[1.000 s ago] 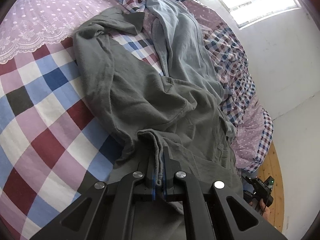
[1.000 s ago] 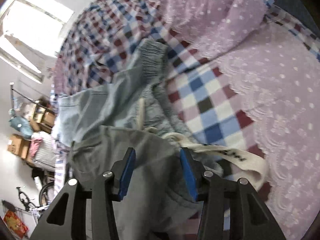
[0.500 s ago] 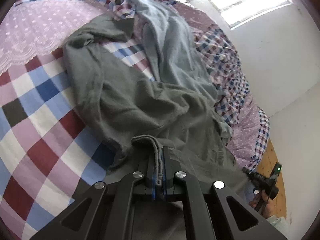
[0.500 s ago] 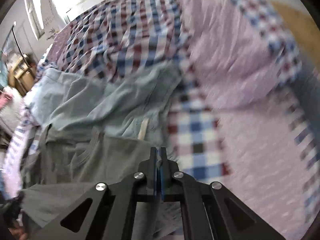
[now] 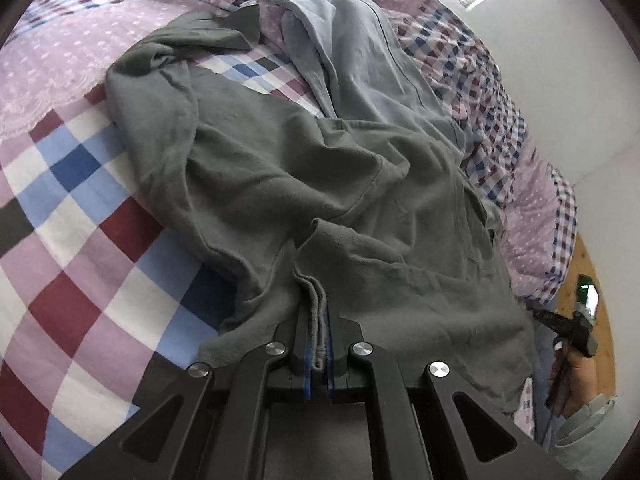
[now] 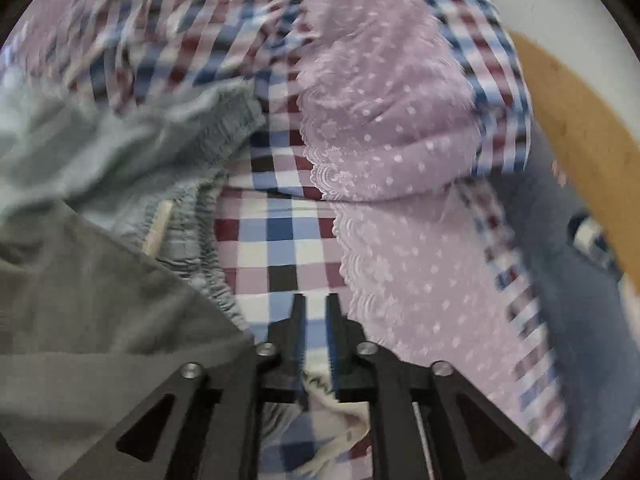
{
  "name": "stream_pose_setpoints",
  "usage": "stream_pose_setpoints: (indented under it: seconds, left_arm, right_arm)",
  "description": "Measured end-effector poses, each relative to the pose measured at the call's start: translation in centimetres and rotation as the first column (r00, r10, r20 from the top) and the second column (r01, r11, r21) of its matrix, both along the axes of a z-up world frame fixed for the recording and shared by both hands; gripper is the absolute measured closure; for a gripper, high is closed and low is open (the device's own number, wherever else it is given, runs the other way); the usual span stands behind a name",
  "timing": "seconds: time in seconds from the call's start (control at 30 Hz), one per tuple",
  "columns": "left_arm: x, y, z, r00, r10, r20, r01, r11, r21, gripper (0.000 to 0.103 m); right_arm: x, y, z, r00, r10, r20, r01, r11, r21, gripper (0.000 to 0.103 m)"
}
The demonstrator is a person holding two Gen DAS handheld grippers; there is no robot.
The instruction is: Fold clothes
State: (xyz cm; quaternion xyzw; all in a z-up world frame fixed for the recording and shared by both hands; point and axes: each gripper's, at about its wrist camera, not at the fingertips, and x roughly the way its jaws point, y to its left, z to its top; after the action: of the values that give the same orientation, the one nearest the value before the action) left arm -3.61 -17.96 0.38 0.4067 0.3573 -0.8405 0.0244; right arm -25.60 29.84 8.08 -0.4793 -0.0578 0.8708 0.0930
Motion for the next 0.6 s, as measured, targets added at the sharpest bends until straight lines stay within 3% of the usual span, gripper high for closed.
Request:
stream_pose_setpoints:
  seconds: [0.03, 0.07, 0.13, 0.2, 0.3, 0.4, 0.5, 0.6]
  left_arm:
    - [0.0, 0.1, 0.0, 1.000, -0.005, 0.003, 0.005, 1.000, -0.003, 0.097]
    - [0.0, 0.0, 0.0, 1.000, -0.007, 0.003, 0.007, 1.000, 0.012, 0.094]
    - [0.1, -0.1, 0.2, 1.000, -0.008, -0.006, 0.008, 0.999, 0.037, 0.084]
    - [0.5, -0.3, 0.6, 1.000, -0.010, -0.029, 0.012, 0.998, 0.067, 0.061]
    - [1.1, -0.3, 2.0, 0.998, 0.018, -0.064, -0.014, 0.997, 0.075, 0.036]
    - [2.3, -0.3, 3.6, 0.991, 0.058, -0.120, -0.052, 0.997, 0.054, 0.029]
    - [3.3, 0.0, 5.0, 0.981, 0.077, -0.177, -0.074, 0.997, 0.026, 0.029]
    - [3.8, 1.0, 6.0, 0.974, 0.057, -0.219, -0.061, 0.998, -0.011, 0.029]
  right_arm:
    - [1.5, 0.5, 0.4, 1.000, 0.009, -0.025, -0.010, 0.997, -0.072, 0.062]
    - [3.1, 1.0, 0.8, 0.999, 0.017, -0.050, -0.024, 0.989, -0.144, 0.056]
    - [7.1, 1.2, 1.1, 0.995, 0.057, -0.080, -0.075, 0.965, -0.252, 0.057]
    - [10.6, 1.2, 0.7, 0.990, 0.121, -0.069, -0.135, 0.954, -0.268, 0.057]
    - [15.8, 1.1, -1.3, 0.977, 0.211, -0.018, -0.207, 0.934, -0.291, 0.057]
    - [19.0, 1.9, -3.5, 0.973, 0.228, 0.016, -0.209, 0.915, -0.345, 0.057]
    - [20.3, 2.3, -5.1, 0.974, 0.225, 0.001, -0.205, 0.892, -0.402, 0.057]
    - [20.1, 1.0, -5.6, 0.964, 0.265, -0.021, -0.253, 0.890, -0.380, 0.057]
